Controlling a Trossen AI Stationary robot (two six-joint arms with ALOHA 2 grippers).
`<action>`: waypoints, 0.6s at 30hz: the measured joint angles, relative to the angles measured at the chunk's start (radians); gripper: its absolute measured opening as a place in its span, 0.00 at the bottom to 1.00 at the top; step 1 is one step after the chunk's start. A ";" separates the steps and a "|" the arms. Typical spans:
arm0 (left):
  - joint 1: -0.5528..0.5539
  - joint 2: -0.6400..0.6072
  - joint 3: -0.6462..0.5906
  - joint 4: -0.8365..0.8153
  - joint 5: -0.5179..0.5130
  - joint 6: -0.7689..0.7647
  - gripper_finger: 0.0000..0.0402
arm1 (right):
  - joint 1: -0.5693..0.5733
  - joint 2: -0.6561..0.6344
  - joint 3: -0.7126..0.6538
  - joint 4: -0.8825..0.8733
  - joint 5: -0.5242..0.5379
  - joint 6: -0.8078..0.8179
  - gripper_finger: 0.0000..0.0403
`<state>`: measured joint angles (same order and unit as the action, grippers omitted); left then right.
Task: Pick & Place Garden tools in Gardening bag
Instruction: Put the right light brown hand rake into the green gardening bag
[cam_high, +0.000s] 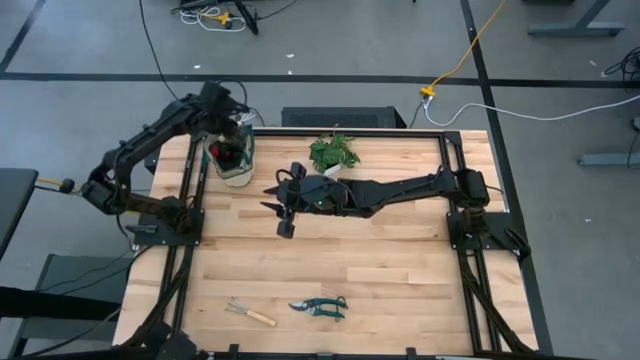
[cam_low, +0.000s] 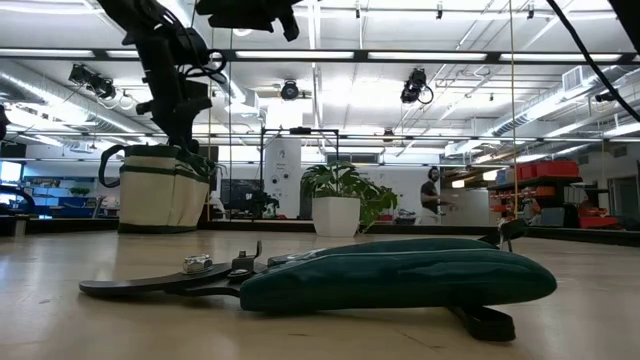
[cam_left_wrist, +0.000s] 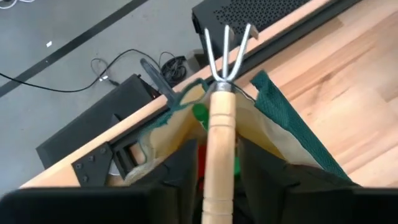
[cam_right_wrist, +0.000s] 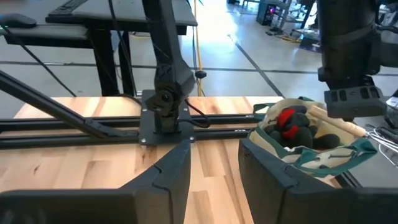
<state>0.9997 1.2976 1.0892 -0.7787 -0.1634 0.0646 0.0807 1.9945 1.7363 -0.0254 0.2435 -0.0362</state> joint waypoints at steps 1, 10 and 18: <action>0.000 0.000 0.005 0.000 -0.003 0.000 0.34 | 0.000 0.000 0.000 0.000 0.000 -0.002 0.33; 0.003 0.013 0.012 -0.015 0.007 0.000 0.48 | 0.000 0.000 0.000 0.000 0.002 -0.003 0.33; 0.003 0.057 0.012 -0.032 0.006 0.008 0.47 | 0.000 0.000 0.000 0.000 0.002 -0.003 0.33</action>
<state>1.0023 1.3542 1.1011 -0.8103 -0.1570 0.0727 0.0803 1.9945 1.7363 -0.0250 0.2459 -0.0395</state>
